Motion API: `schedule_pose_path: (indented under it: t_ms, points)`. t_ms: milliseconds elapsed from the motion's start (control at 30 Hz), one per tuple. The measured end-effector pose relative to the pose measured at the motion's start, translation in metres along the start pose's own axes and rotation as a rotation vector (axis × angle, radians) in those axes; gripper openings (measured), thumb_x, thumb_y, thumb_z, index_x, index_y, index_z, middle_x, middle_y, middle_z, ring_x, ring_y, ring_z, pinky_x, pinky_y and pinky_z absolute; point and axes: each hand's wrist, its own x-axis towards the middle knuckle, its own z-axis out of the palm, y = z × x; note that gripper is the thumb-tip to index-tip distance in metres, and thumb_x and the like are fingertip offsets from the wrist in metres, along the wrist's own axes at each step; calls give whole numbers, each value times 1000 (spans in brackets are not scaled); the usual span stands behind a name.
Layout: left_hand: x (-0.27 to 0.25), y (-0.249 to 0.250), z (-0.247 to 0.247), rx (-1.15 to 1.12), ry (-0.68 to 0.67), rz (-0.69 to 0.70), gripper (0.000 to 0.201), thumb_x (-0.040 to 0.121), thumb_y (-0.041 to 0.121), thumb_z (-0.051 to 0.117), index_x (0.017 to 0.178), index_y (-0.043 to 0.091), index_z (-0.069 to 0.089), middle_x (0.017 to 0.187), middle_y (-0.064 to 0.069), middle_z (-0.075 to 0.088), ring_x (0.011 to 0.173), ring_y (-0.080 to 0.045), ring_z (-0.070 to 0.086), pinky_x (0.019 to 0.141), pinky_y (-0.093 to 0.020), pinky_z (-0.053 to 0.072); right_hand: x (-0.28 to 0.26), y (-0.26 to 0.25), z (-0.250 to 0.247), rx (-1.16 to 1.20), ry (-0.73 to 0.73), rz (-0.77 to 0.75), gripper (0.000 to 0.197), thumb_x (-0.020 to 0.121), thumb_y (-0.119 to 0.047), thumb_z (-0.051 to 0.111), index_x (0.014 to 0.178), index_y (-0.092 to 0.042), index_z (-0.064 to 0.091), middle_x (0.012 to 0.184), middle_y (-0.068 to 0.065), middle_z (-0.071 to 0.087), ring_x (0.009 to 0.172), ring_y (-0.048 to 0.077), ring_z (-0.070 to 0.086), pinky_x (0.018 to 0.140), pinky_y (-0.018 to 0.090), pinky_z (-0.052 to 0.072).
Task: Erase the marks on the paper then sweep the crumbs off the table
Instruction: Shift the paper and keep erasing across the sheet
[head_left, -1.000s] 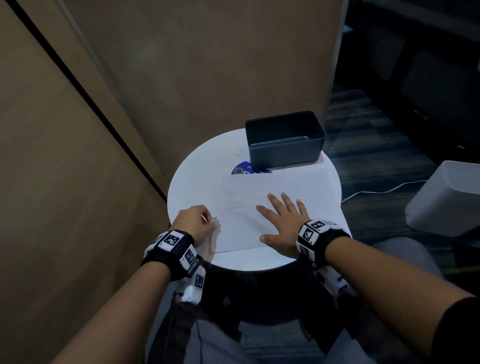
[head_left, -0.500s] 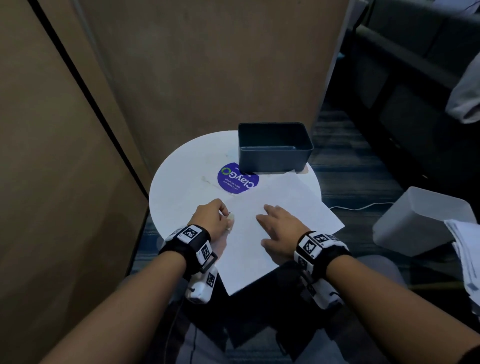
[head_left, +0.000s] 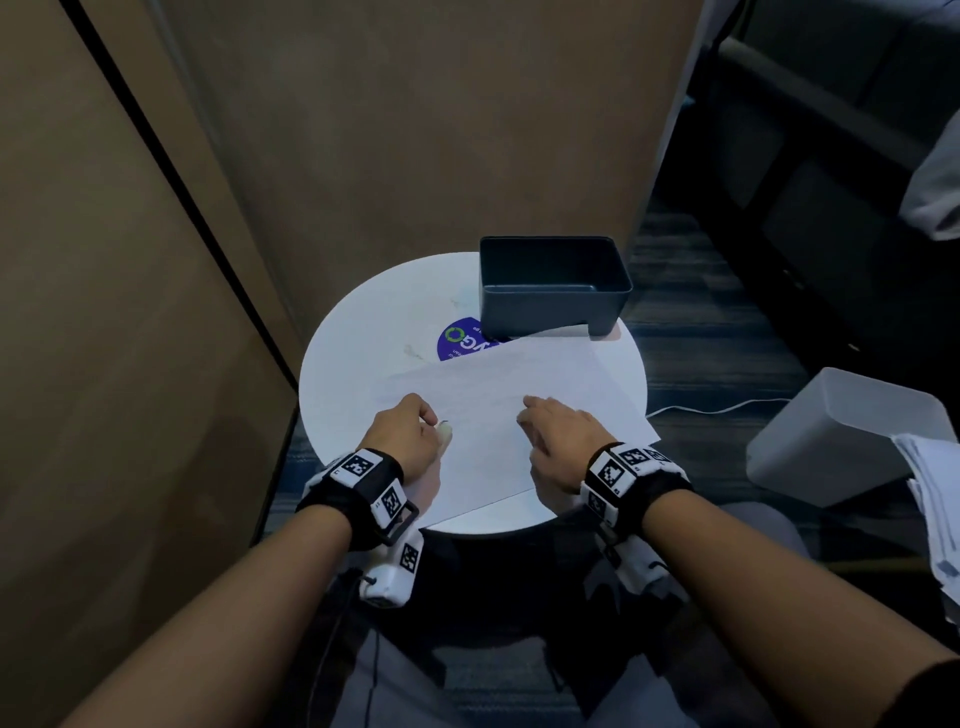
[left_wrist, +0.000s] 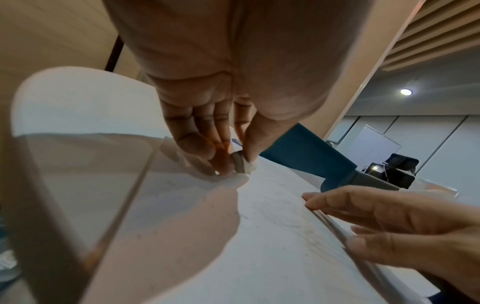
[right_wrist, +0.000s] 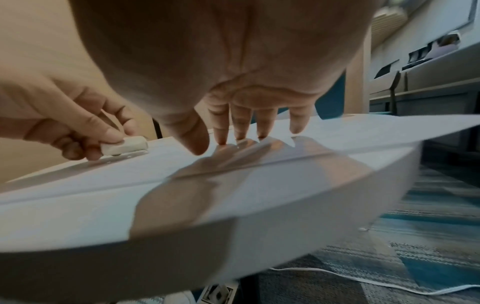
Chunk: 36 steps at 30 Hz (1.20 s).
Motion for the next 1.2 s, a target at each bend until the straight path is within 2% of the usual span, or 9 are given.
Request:
schedule_pose_path:
  t_ms: [167,300,367,433,533,767,867,1000,1200]
  points:
    - [0,9,10,-69,-37,69,12,92,18,58,101,25,58,91,5,68,88,-19,63,67,-26,44,-4,-17,-3,180,148,-30,37,95,-30,55,131,-20,57,128,5,58,116,24,54,100,34,42]
    - [1,1,-3,175,-27,217,27,93,24,62,119,24,59,130,0,60,116,-20,57,93,-30,45,-2,-36,-2,219,74,-100,38,99,-34,53,135,-23,56,126,6,58,114,19,56,98,31,42]
    - [0,-8,-11,412,-120,274,58,85,41,70,137,29,49,155,6,36,137,-22,40,106,-43,39,1,-43,2,167,23,-146,39,96,-31,56,135,-27,57,128,4,57,116,21,54,100,36,44]
    - [-4,-16,-14,542,-231,268,85,78,55,72,150,33,32,164,11,11,147,-21,22,110,-52,30,4,-50,7,103,-9,-174,37,92,-28,61,129,-29,60,122,3,58,112,24,54,95,41,47]
    - [-5,-22,-11,643,-252,270,97,77,61,71,154,38,17,165,13,3,149,-21,13,111,-53,24,8,-60,7,100,-4,-124,32,89,-28,64,121,-25,61,114,4,59,107,24,56,89,38,49]
    - [0,-15,-4,734,-148,310,105,62,72,75,146,41,22,154,4,22,140,-27,26,108,-51,26,13,-70,8,205,-31,0,40,82,-14,66,120,-20,55,109,6,56,102,25,57,78,33,48]
    - [4,-13,-2,733,-201,302,112,65,71,75,152,35,13,163,-1,5,150,-31,7,114,-56,19,14,-69,10,187,-4,-16,22,88,-20,65,110,-17,64,107,7,52,101,26,57,86,37,50]
    - [6,-36,7,685,-290,250,131,64,78,68,151,39,-23,159,7,-34,149,-28,-25,118,-60,-2,10,-78,18,209,48,-50,17,93,-32,60,101,-18,66,100,8,60,93,25,60,84,40,52]
    - [15,-42,8,667,-318,269,137,60,84,66,146,42,-32,153,11,-42,145,-25,-33,116,-62,-9,8,-77,15,96,67,25,17,91,-31,60,90,-15,62,97,11,64,91,30,62,75,36,52]
